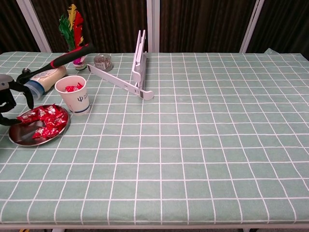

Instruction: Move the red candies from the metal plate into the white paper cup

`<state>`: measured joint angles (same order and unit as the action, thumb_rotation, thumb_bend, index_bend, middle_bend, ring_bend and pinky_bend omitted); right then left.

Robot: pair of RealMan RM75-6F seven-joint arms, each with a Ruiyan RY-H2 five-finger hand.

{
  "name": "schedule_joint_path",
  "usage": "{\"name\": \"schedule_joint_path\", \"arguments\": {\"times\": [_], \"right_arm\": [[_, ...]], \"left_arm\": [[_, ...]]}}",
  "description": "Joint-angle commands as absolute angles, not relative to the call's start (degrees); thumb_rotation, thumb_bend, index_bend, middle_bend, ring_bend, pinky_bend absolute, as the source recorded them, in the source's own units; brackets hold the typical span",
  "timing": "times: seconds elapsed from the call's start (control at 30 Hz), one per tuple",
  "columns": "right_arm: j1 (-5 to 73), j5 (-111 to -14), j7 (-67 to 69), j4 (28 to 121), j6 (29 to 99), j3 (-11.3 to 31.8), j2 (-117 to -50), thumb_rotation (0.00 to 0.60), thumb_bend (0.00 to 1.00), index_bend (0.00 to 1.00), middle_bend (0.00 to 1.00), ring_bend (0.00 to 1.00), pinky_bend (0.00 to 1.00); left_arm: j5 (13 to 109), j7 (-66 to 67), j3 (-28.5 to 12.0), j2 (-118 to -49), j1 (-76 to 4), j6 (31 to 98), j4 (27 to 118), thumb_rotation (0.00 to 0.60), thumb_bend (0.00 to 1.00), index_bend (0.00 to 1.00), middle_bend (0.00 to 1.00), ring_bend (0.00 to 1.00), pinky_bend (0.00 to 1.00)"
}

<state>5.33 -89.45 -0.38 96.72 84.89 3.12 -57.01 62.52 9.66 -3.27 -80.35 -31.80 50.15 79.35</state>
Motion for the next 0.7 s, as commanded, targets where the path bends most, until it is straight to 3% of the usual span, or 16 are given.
{"name": "schedule_joint_path", "arguments": {"times": [0.03,0.7], "right_arm": [[5.3,-89.4,-0.4,96.8,84.9,3.1,-56.9,0.600,0.11,0.17,0.32,0.20,0.47],[5.1,-88.8,-0.2,96.6,84.9,3.1,-56.9,0.600,0.11,0.17,0.32,0.20,0.48]], "left_arm": [[61.6,10.3,-3.8,-81.6,-32.4,49.5,78.3,0.600,0.28,0.47,0.95,0.97,1.00],[54.5,18.3,-4.1,-85.7,-34.6,47.3,73.6,0.600,0.28,0.52,0.96,0.97,1.00]]}}
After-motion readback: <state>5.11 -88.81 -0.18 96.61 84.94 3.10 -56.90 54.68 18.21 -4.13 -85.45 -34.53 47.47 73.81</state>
